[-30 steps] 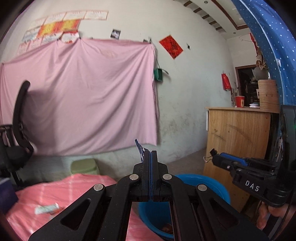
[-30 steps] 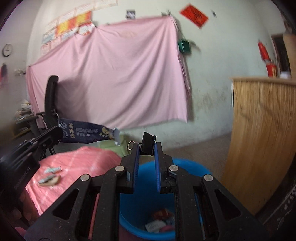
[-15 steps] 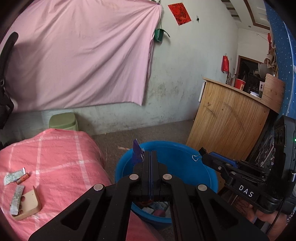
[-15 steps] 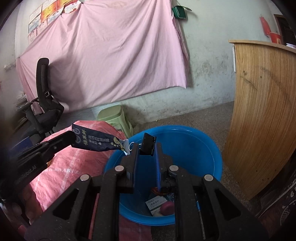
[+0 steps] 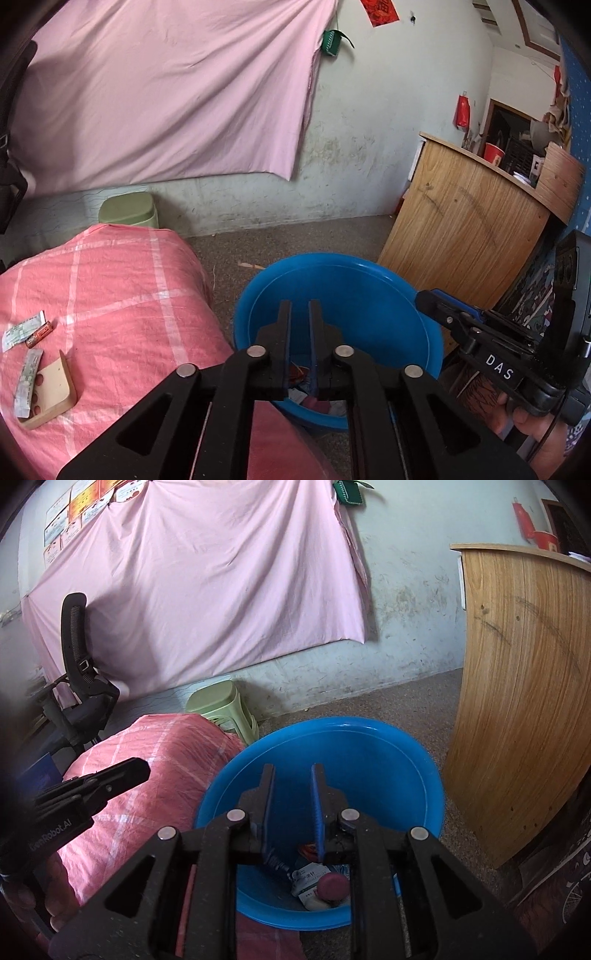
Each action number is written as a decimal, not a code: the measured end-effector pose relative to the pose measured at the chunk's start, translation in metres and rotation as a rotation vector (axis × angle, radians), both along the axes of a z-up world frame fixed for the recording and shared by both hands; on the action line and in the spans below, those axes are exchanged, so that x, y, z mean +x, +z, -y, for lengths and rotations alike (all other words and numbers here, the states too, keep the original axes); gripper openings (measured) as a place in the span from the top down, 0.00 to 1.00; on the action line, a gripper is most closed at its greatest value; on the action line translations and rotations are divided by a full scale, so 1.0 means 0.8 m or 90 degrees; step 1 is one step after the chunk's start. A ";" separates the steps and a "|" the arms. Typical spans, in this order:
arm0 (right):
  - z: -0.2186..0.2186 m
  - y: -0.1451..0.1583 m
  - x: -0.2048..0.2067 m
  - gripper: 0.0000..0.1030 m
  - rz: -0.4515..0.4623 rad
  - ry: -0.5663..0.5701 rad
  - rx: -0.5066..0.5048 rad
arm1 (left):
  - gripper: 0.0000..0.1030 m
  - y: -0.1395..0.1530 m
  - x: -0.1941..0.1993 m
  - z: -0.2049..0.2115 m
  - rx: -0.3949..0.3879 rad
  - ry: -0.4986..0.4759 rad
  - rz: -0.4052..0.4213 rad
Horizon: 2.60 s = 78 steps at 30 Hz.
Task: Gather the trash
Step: 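Carry the tube and black clip to the blue bucket and release both, then move both tools back over the bed toward the paper slips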
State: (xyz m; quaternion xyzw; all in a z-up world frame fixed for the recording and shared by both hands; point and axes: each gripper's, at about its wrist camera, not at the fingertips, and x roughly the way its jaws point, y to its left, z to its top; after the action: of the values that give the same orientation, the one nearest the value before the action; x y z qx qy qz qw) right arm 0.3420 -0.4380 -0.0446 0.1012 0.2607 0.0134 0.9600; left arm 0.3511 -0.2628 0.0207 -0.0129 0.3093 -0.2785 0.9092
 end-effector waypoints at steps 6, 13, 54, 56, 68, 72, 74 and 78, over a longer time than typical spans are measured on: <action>-0.004 0.014 -0.007 0.51 0.034 -0.006 0.009 | 0.67 0.010 -0.008 -0.021 -0.025 0.026 0.025; -0.019 0.034 -0.017 0.31 0.086 -0.012 0.005 | 0.54 0.026 -0.018 -0.061 -0.026 0.077 0.057; -0.239 0.078 -0.026 0.00 0.285 0.163 -0.082 | 0.02 0.028 -0.088 -0.336 -0.002 0.385 0.237; -0.249 0.074 -0.017 0.00 0.262 0.167 -0.091 | 0.02 0.022 -0.085 -0.342 0.005 0.382 0.223; -0.286 0.037 0.035 0.00 0.093 0.195 -0.112 | 0.02 -0.015 -0.043 -0.343 0.049 0.328 0.108; -0.293 0.026 0.047 0.14 0.043 0.216 -0.110 | 0.03 -0.019 -0.028 -0.344 0.041 0.319 0.079; -0.298 0.019 0.055 0.22 0.011 0.233 -0.108 | 0.07 -0.023 -0.019 -0.342 0.045 0.309 0.061; -0.305 0.008 0.064 0.42 -0.039 0.265 -0.109 | 0.34 -0.035 0.006 -0.336 0.064 0.282 0.004</action>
State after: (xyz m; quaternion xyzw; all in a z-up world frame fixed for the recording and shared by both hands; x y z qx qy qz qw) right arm 0.3934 -0.1936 -0.0381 -0.0361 0.3055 0.1857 0.9332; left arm 0.3556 0.0060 -0.0073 -0.0345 0.3099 -0.0568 0.9485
